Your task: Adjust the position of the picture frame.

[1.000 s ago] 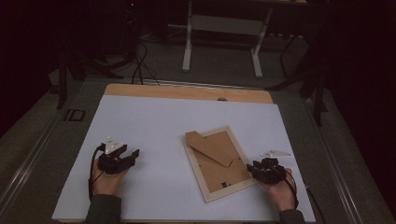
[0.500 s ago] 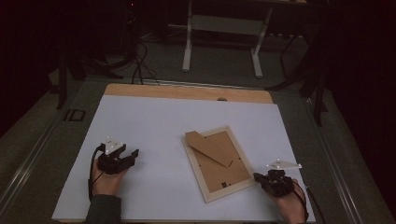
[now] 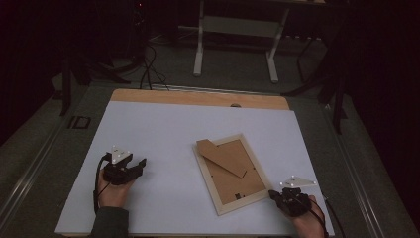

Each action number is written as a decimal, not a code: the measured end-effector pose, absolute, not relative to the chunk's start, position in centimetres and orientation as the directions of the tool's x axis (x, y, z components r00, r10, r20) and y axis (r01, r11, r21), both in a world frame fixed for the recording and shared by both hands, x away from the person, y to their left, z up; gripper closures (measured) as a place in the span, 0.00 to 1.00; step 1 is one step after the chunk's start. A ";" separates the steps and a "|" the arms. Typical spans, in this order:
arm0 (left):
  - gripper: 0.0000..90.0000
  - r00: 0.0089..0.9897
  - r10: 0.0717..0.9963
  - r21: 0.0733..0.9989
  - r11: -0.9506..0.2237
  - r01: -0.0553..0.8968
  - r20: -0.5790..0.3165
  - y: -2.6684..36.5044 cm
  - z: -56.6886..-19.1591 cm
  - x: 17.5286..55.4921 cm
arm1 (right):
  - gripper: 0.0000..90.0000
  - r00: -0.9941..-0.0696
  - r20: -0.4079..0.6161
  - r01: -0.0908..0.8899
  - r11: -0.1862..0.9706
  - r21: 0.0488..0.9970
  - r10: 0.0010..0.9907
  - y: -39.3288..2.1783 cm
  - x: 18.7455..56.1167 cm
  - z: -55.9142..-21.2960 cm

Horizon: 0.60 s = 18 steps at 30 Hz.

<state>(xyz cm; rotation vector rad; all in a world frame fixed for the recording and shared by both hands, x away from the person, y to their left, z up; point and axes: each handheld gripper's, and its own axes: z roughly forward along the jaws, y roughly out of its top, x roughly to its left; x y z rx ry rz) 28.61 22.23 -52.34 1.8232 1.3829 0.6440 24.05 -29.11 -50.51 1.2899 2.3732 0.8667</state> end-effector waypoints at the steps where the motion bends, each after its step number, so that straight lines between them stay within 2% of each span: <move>1: 0.50 0.289 0.956 0.801 -0.138 0.582 -0.045 22.2 -52.3 28.6 | 1.00 -0.551 0.018 0.651 0.416 0.635 0.835 -29.1 24.0 -50.6; 9: 0.48 0.263 0.963 0.801 -0.118 0.587 -0.050 22.4 -52.4 28.6 | 1.00 -0.542 -0.006 0.643 0.419 0.641 0.840 -29.1 24.0 -50.7; 18: 0.49 0.278 0.960 0.799 -0.133 0.587 -0.044 22.0 -52.5 28.7 | 1.00 -0.519 0.001 0.651 0.394 0.649 0.855 -29.5 25.0 -50.9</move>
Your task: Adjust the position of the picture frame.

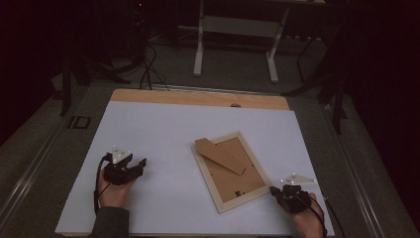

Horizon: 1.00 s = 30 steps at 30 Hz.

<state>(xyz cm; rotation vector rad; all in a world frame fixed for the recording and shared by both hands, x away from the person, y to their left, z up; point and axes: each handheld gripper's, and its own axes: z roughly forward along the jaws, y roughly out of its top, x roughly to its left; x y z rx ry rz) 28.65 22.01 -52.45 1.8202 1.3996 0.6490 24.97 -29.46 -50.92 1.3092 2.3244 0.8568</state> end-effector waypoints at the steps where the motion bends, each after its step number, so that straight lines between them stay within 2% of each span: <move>1: 0.50 0.279 0.959 0.799 -0.133 0.587 -0.046 22.0 -52.4 28.6 | 1.00 -0.516 0.003 0.653 0.391 0.649 0.857 -29.5 25.3 -50.9; 21: 0.51 0.293 0.955 0.791 -0.140 0.596 -0.052 21.8 -52.4 28.6 | 1.00 -0.486 0.005 0.671 0.370 0.643 0.874 -29.0 27.5 -50.9; 30: 0.59 0.310 0.949 0.785 -0.150 0.601 -0.055 21.4 -52.5 28.7 | 1.00 -0.471 0.024 0.680 0.346 0.646 0.882 -29.1 28.4 -50.9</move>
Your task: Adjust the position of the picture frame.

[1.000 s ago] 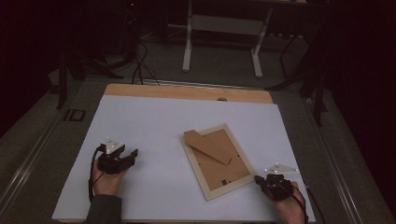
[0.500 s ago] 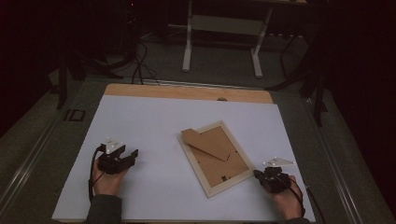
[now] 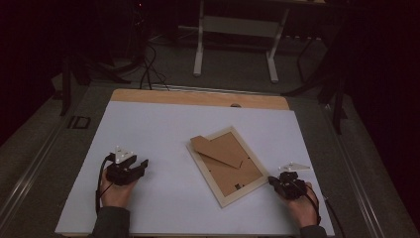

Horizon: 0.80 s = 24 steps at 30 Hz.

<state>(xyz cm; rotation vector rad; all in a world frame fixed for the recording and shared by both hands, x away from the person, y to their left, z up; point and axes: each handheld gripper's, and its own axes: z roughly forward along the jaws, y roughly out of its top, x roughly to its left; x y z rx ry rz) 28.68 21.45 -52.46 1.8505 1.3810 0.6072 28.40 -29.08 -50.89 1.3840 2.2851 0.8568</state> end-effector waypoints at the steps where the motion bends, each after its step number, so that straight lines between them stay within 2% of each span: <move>1: 0.60 0.312 0.948 0.783 -0.153 0.602 -0.055 21.4 -52.4 28.7 | 1.00 -0.469 0.026 0.681 0.343 0.647 0.883 -29.1 28.6 -50.9; 8: 0.69 0.347 0.935 0.767 -0.170 0.618 -0.072 20.8 -52.6 29.0 | 1.00 -0.457 0.042 0.687 0.323 0.651 0.889 -29.2 29.0 -51.0; 9: 0.72 0.358 0.925 0.764 -0.139 0.630 -0.127 20.7 -52.6 29.3 | 1.00 -0.456 0.042 0.685 0.320 0.654 0.889 -29.2 29.2 -51.0; 11: 0.76 0.357 0.923 0.759 -0.129 0.638 -0.143 20.6 -52.5 29.4 | 1.00 -0.451 0.045 0.688 0.316 0.653 0.891 -29.2 29.4 -51.0; 16: 0.82 0.396 0.908 0.757 -0.165 0.632 -0.133 19.7 -52.1 30.0 | 1.00 -0.445 0.048 0.689 0.308 0.656 0.894 -29.1 29.8 -51.0; 20: 0.91 0.419 0.899 0.762 -0.181 0.622 -0.128 19.0 -51.7 31.0 | 1.00 -0.440 0.025 0.683 0.316 0.658 0.898 -28.9 30.0 -51.0; 22: 0.99 0.424 0.894 0.769 -0.168 0.617 -0.144 18.6 -51.6 31.5 | 1.00 -0.435 0.033 0.684 0.306 0.662 0.900 -28.9 29.9 -51.1; 24: 1.00 0.424 0.894 0.775 -0.163 0.610 -0.146 18.3 -51.4 32.0 | 1.00 -0.436 0.040 0.686 0.303 0.662 0.899 -29.0 29.8 -51.2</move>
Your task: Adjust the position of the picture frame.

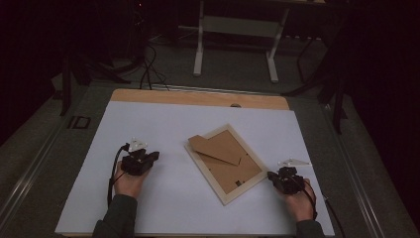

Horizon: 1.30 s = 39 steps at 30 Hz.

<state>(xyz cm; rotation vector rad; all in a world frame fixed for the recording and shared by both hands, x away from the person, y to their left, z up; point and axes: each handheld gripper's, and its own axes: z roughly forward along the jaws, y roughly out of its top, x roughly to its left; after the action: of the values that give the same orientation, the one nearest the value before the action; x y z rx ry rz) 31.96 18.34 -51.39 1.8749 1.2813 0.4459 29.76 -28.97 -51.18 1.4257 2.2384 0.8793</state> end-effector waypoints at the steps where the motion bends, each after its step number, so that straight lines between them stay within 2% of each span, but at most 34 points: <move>1: 1.00 0.427 0.893 0.782 -0.162 0.602 -0.144 18.0 -51.2 32.6 | 1.00 -0.437 0.045 0.686 0.300 0.663 0.898 -28.9 29.5 -51.4; 9: 1.00 0.485 0.864 0.821 -0.175 0.543 -0.136 16.8 -50.4 34.9 | 1.00 -0.447 0.047 0.687 0.309 0.657 0.893 -28.6 28.9 -51.6; 21: 1.00 0.560 0.820 0.809 -0.245 0.534 -0.121 14.1 -51.0 37.5 | 1.00 -0.465 0.048 0.691 0.329 0.644 0.884 -28.2 28.4 -51.8; 39: 1.00 0.560 0.822 0.764 -0.294 0.574 -0.105 11.5 -52.2 40.5 | 1.00 -0.482 0.048 0.694 0.348 0.630 0.875 -27.5 28.4 -52.0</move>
<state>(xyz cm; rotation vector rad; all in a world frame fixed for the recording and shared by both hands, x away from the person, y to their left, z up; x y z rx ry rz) 40.46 11.46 -52.25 1.9997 1.1201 0.3952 28.45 -27.53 -52.05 1.3957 2.3179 0.8599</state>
